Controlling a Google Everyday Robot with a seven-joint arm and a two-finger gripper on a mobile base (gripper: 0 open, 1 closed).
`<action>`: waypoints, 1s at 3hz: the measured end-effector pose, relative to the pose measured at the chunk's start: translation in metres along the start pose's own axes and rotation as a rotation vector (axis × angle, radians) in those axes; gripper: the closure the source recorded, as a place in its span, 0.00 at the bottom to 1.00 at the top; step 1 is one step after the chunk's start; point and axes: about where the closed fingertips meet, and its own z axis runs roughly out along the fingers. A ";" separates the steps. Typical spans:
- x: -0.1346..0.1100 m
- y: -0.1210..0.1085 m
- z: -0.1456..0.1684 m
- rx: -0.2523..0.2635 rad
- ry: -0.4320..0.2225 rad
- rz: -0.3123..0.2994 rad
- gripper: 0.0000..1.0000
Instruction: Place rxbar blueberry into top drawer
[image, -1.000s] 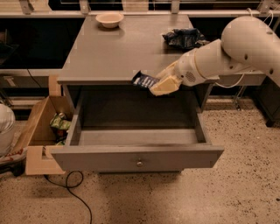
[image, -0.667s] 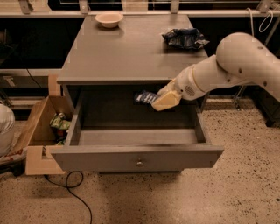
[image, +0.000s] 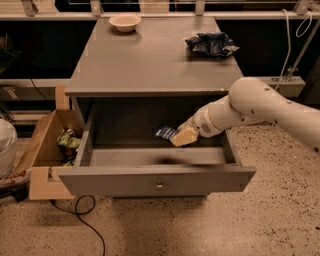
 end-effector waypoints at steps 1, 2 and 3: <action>0.009 -0.012 0.035 0.047 -0.025 0.028 1.00; 0.008 -0.019 0.065 0.064 -0.056 0.041 0.81; 0.009 -0.018 0.090 0.047 -0.085 0.057 0.58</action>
Offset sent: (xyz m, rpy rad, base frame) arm 0.0527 0.0377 -0.0775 0.0660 -0.0693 -0.1085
